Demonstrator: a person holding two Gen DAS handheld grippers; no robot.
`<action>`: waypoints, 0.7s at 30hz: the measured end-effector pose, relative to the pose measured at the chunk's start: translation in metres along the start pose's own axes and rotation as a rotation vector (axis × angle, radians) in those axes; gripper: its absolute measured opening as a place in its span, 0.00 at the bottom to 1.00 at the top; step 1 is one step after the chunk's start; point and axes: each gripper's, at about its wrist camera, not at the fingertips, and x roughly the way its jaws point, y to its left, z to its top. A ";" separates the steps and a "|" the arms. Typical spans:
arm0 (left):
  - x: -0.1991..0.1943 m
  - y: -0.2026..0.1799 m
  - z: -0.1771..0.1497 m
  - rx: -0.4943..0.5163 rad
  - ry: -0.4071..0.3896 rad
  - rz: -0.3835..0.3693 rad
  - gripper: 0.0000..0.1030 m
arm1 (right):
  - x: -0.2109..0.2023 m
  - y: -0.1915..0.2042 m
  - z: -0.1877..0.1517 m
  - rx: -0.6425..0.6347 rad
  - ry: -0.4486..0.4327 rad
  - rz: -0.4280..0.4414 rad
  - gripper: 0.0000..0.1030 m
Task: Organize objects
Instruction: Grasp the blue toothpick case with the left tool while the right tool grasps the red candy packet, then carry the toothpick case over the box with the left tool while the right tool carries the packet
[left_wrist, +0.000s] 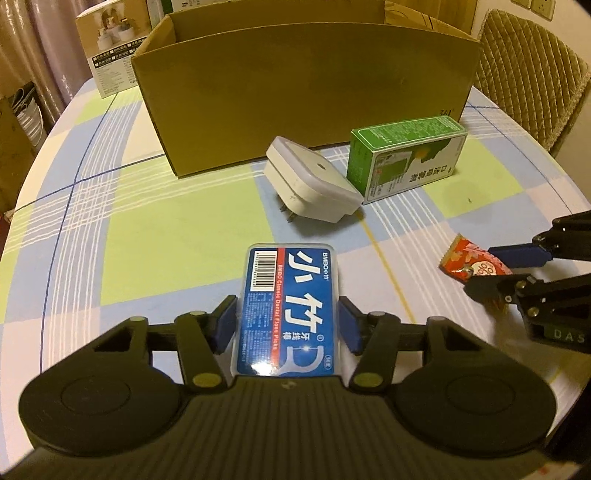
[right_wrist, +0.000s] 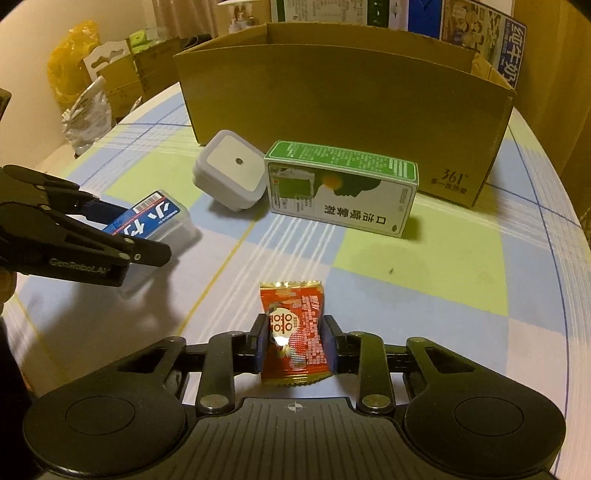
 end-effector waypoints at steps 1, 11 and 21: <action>-0.001 -0.001 0.000 0.000 0.003 0.000 0.50 | -0.001 0.000 -0.001 0.009 -0.002 -0.005 0.24; -0.038 -0.012 -0.004 -0.022 -0.040 -0.002 0.50 | -0.044 0.002 0.002 0.060 -0.073 -0.041 0.24; -0.087 -0.023 -0.005 -0.074 -0.082 -0.002 0.50 | -0.089 0.005 0.007 0.103 -0.133 -0.052 0.24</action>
